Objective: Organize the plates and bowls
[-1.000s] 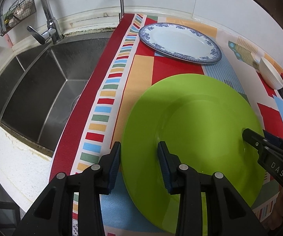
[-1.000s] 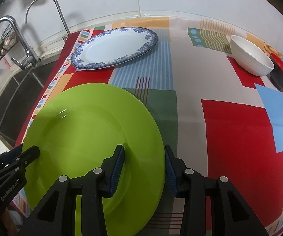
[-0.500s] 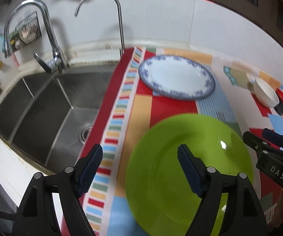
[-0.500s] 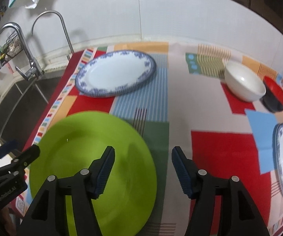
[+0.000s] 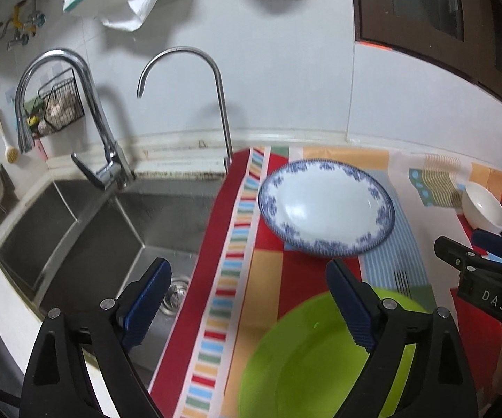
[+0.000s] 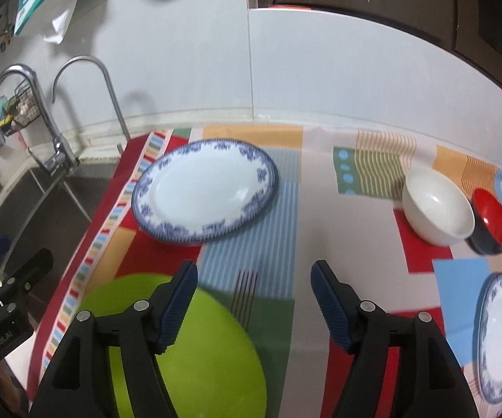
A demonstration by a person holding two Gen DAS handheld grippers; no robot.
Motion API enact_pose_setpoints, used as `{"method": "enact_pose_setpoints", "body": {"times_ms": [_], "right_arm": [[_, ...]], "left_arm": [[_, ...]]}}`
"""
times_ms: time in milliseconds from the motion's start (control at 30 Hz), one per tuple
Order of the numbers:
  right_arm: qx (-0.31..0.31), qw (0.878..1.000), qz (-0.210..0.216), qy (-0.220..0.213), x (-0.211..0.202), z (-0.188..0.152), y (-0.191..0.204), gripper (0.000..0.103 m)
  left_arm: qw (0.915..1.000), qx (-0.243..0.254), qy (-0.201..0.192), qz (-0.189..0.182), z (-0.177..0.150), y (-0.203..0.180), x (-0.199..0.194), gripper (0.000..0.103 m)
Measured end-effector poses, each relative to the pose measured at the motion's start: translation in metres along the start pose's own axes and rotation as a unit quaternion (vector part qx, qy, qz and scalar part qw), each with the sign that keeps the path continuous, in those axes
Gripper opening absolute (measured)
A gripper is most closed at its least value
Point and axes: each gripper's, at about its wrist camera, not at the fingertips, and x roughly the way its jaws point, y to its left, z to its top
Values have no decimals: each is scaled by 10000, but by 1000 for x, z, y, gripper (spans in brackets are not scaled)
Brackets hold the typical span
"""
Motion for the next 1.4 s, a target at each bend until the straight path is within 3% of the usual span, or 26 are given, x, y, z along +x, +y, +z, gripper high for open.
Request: {"method": "enact_pose_setpoints", "body": {"times_ms": [500, 767, 1400], "right_arm": [[-14, 9996, -147, -246, 60, 58, -6, 69], [135, 9999, 22, 99, 111, 81, -6, 68], [291, 9978, -180, 570, 182, 82, -22, 67]], "left_arm": [[9995, 122, 275, -27, 44, 3, 76, 93], [9986, 184, 491, -31, 62, 4, 122, 91], [9936, 330, 1030, -331, 66, -10, 205, 73]]}}
